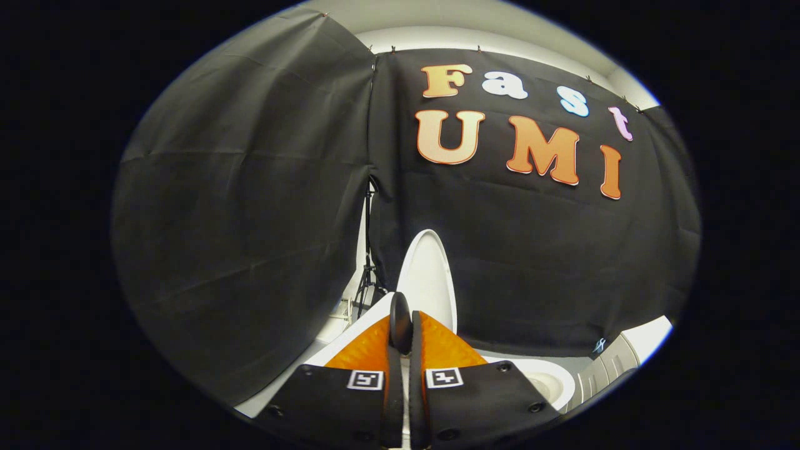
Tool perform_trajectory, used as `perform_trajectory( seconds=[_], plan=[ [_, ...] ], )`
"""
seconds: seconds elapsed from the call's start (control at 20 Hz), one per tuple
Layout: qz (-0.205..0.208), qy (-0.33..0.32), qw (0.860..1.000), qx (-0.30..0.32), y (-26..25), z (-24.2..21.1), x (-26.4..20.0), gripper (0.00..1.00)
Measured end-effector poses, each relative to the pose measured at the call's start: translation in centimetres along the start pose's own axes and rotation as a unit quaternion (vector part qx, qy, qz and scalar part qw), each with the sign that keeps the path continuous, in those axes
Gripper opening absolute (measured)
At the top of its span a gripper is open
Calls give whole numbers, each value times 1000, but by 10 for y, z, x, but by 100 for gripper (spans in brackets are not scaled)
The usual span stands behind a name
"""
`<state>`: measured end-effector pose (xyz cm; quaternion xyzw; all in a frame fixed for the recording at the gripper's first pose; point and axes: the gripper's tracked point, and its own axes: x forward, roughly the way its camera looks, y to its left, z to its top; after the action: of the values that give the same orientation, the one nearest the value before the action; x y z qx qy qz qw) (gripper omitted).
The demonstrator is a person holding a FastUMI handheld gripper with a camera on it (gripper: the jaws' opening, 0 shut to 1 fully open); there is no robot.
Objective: Open the toilet lid.
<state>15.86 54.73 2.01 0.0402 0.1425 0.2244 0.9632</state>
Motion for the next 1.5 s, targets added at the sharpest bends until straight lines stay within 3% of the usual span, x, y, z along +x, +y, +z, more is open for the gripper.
perform_trajectory(
  seconds=[0.25, 0.55, 0.75, 0.9, 1.05, 1.3, 1.5],
  plan=[
    [30, -42, 998, 23, 4, 20, -8, 33],
    [49, -105, 993, 8, -6, 74, -36, 97],
    [49, -168, 984, 31, -44, 117, -80, 98],
    [4, -204, 978, 50, -112, 132, -114, 98],
    [-44, -190, 979, 58, -177, 128, -129, 98],
    [-90, -187, 976, 74, -268, 114, -168, 98],
    [-141, -143, 979, 16, -326, 57, -194, 98]
  ],
)
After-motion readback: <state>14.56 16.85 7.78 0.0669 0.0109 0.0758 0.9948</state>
